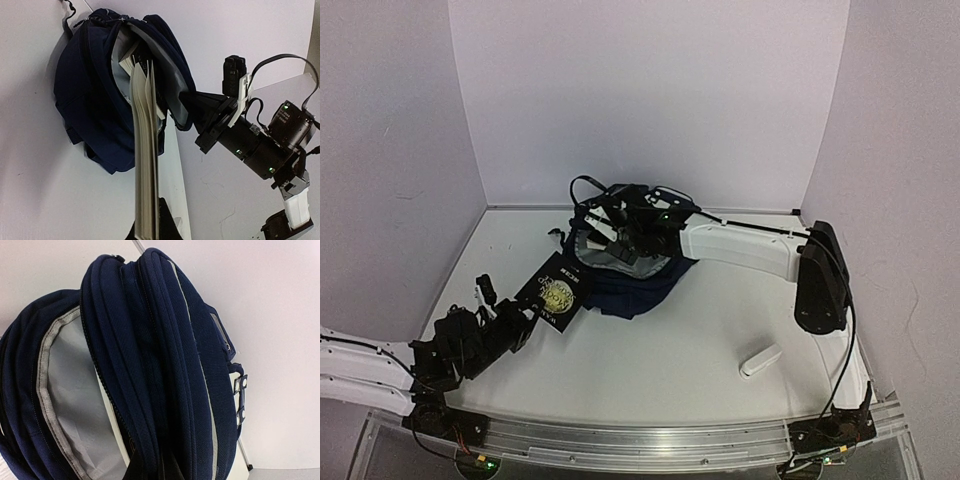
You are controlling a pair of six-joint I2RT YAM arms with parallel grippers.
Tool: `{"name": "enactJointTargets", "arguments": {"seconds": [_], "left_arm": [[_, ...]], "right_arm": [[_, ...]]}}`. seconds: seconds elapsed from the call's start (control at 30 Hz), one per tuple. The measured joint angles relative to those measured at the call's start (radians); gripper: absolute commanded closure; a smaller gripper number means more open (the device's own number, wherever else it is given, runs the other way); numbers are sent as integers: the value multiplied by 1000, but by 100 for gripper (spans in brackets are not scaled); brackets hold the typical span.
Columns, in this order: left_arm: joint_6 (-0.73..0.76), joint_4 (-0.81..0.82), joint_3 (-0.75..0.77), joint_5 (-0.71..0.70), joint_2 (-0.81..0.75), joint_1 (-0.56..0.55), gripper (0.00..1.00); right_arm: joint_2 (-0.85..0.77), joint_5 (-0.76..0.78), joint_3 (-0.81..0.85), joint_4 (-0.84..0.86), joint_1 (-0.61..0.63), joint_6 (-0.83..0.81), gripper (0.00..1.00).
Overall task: Pack the student bag
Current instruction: Place the book in the student bag.
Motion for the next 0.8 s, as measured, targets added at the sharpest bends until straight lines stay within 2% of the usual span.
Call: {"name": "enactJointTargets", "arguments": {"seconds": [0.13,0.53,0.8], "left_arm": [[12,97,10,15,113,0,100],[-9,493,174,105,547,32,100],[-72,608,263,167,712,109,100]], "right_arm": [[-1,-21,1,-7,-4,13,100],[-85,-132,-25,-42,-41,89,100],[-114,-177,-47,-61,-47,116,100]]}}
